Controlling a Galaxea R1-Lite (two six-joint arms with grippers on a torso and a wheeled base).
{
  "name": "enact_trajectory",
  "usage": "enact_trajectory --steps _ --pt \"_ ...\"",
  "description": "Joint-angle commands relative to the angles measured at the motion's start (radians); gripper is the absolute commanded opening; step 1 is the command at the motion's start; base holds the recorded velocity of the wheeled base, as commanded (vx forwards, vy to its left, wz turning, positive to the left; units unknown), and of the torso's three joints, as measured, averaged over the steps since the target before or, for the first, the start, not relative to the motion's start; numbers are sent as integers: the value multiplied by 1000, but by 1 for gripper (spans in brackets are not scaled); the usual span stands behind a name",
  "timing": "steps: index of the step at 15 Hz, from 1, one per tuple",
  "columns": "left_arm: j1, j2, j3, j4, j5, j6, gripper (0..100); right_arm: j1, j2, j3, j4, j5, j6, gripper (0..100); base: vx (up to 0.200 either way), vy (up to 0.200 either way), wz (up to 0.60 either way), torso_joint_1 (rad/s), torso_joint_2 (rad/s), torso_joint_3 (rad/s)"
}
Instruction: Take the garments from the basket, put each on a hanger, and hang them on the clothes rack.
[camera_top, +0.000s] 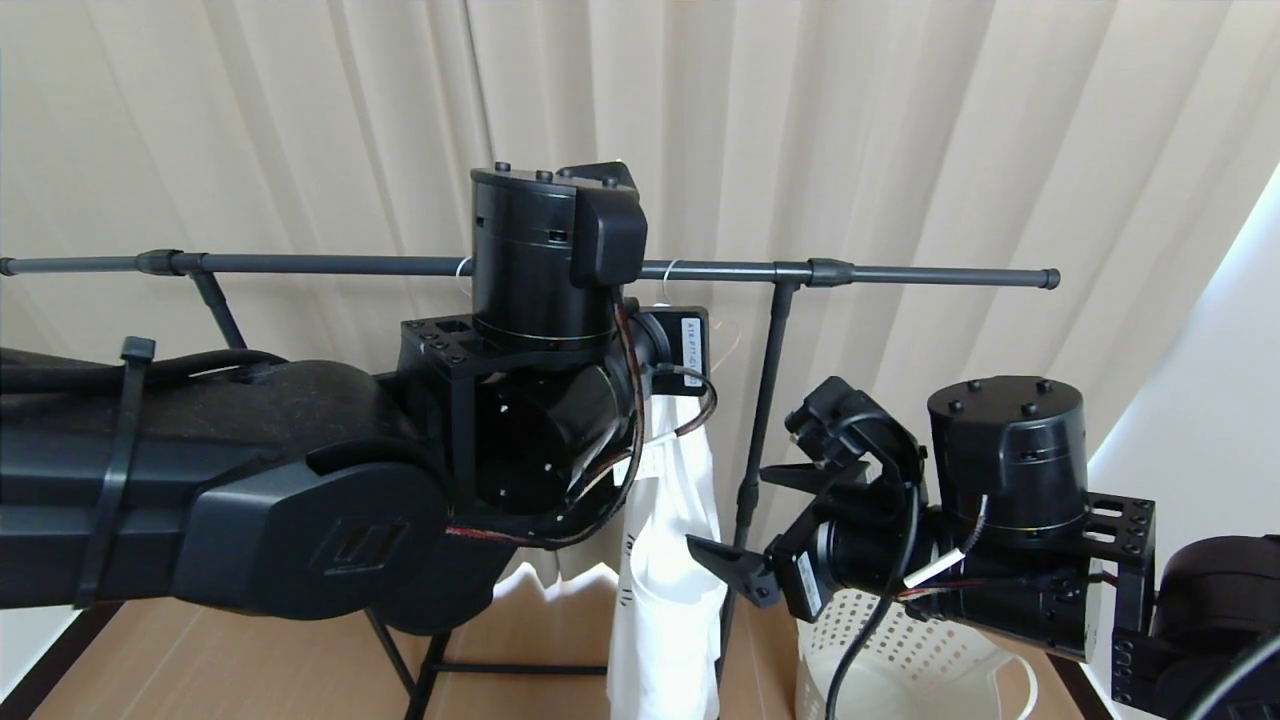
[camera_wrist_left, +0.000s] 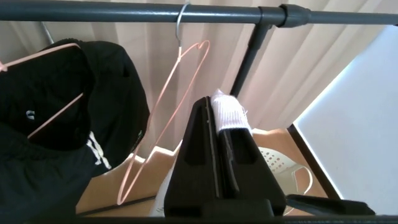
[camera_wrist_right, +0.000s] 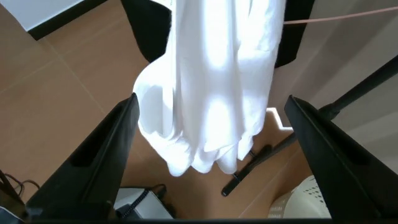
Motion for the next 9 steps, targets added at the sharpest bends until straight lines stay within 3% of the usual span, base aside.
enact_trajectory --steps 1,6,7,9 --pt "-7 5 -1 -1 0 -1 0 -18 39 0 -12 -1 0 100 0 0 0 0 0 0" --pt "-21 2 -3 0 0 -1 0 -63 84 -8 -52 1 -2 100 0 0 0 0 0 0" --pt "-26 2 -3 0 0 -1 0 -63 98 -11 -61 1 0 0 0 0 0 0 0 0" --pt "-32 -1 -1 0 0 -2 0 -64 133 -8 -119 3 0 0 0 0 0 0 0 0"
